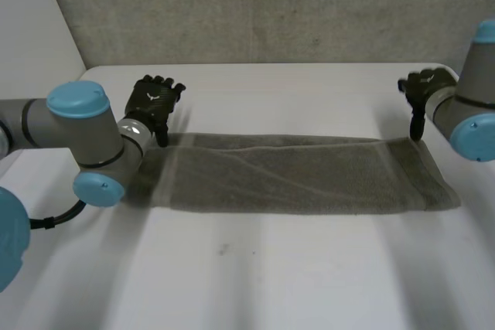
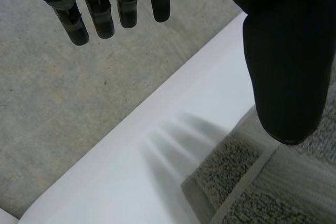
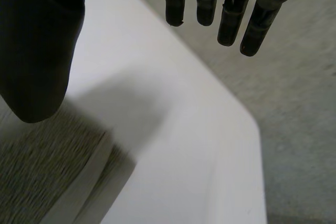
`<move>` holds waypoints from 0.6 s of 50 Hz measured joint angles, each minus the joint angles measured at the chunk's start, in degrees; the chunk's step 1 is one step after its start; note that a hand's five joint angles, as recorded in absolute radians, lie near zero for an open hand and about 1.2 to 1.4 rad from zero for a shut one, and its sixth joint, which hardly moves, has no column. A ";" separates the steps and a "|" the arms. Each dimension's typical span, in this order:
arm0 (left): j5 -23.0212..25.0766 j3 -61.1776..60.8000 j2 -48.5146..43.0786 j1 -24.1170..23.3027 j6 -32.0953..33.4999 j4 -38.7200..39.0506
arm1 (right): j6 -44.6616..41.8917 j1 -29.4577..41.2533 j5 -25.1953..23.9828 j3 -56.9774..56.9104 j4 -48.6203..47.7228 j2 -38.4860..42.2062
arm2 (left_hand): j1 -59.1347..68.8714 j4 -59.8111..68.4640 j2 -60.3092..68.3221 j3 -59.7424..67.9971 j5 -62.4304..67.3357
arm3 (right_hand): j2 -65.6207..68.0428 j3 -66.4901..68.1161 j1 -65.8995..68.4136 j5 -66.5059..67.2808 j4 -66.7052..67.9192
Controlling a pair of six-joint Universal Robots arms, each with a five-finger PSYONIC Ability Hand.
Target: Fold the towel.
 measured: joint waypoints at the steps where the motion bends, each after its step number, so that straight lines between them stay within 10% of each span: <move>1: -0.06 -0.52 0.83 -0.05 -0.32 -0.17 | 1.14 -0.05 -0.09 0.71 -0.50 -1.22 | -0.35 -0.28 -0.34 -0.33 -0.17 | 0.00 0.00 0.00 0.00 0.00; 30: 0.58 -20.61 17.19 1.48 -4.94 0.30 | -2.47 -8.62 -13.17 60.26 -21.25 -34.02 | -0.80 -0.88 -0.83 -0.86 -0.43 | 0.00 0.00 -0.43 0.00 0.00</move>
